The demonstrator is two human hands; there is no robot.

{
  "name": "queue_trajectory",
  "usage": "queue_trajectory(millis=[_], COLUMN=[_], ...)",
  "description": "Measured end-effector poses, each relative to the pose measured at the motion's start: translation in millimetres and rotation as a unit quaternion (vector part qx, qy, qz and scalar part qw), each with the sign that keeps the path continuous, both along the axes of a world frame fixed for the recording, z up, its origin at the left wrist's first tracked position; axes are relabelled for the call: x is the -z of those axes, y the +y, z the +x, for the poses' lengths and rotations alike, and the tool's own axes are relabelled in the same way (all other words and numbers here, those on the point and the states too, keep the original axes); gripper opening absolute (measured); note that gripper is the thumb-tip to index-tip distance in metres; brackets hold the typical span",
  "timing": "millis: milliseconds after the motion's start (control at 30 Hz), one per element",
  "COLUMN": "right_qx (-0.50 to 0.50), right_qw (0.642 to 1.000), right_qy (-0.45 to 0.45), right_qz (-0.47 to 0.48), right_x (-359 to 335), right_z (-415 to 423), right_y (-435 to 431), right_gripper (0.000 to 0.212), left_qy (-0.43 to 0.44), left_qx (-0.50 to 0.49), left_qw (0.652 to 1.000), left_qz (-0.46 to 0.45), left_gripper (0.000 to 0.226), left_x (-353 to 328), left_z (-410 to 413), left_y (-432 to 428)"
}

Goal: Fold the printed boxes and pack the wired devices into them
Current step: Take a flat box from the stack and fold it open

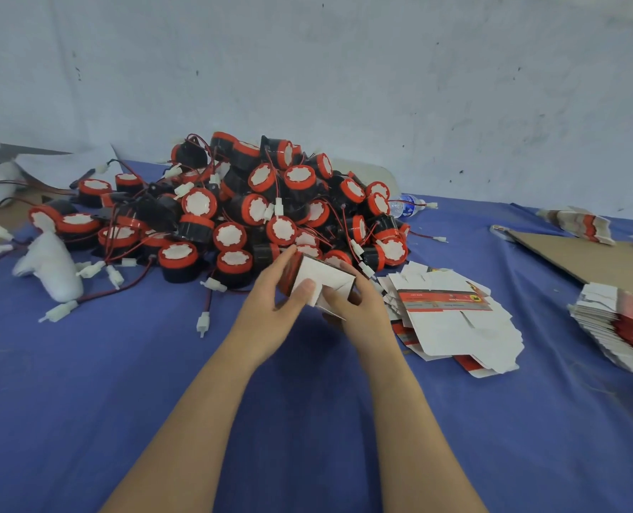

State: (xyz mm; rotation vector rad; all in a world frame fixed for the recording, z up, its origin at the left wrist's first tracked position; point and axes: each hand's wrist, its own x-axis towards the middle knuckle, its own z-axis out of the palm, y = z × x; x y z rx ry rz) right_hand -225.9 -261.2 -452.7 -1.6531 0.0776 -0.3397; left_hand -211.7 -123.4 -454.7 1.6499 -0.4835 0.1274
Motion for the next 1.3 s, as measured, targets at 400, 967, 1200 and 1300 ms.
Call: queue_trajectory(millis=[400, 967, 1200, 1300], right_qx=[-0.053, -0.027, 0.005, -0.004], right_qw=[0.991, 0.994, 0.993, 0.993], right_qy=[-0.012, -0.102, -0.078, -0.069], right_qz=[0.124, -0.036, 0.083, 0.092], right_x=[0, 6, 5, 6], right_z=[7, 5, 5, 5], right_y=[6, 40, 36, 35], right_gripper=[0.049, 0.05, 0.053, 0.056], left_qy=[-0.128, -0.074, 0.015, -0.007], left_qx=[-0.113, -0.215, -0.148, -0.155], left_qw=[0.984, 0.972, 0.988, 0.987], left_qz=[0.039, -0.055, -0.046, -0.046], left_gripper=[0.045, 0.047, 0.056, 0.054], left_x=[-1, 2, 11, 11], left_z=[-2, 1, 7, 6], left_y=[-10, -4, -15, -14])
